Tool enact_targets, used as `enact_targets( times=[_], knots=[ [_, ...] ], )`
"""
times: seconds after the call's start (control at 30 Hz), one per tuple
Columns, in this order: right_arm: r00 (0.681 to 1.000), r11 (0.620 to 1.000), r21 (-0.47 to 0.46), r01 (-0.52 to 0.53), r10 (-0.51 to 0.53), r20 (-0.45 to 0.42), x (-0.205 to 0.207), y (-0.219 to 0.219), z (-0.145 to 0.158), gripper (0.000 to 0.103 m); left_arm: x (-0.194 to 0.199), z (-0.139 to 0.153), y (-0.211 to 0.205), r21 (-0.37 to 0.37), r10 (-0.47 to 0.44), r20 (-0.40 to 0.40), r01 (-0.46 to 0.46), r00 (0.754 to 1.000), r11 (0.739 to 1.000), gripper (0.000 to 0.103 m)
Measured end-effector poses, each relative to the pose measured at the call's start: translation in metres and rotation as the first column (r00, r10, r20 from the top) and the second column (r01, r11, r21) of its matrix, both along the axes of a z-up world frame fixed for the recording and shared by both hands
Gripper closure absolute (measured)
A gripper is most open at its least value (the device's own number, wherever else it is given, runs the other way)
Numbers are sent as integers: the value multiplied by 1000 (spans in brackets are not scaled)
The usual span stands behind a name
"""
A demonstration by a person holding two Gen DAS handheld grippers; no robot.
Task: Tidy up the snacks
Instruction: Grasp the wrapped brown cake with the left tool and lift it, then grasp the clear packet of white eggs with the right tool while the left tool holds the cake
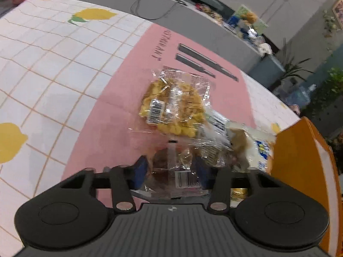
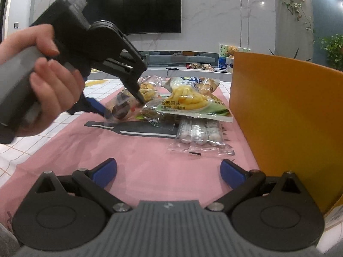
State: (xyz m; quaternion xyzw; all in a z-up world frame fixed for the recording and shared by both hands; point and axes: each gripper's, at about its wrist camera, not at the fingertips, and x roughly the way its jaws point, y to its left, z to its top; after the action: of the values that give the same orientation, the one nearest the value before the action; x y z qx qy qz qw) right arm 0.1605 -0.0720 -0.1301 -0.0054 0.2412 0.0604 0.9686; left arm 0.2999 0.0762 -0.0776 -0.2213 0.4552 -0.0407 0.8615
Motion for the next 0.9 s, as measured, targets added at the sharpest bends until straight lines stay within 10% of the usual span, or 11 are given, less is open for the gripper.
enact_targets(
  times=[0.63,0.9],
  knots=[
    [1000,999,-30,24,-24,-10,-5,9,26,3,-115,34,25,387,-139,52,109,989,916,57],
    [990,993,-70,96,-102,-96,26,15,19,3,-153,43,54,292,-153,54,131,987,947,57]
  ],
)
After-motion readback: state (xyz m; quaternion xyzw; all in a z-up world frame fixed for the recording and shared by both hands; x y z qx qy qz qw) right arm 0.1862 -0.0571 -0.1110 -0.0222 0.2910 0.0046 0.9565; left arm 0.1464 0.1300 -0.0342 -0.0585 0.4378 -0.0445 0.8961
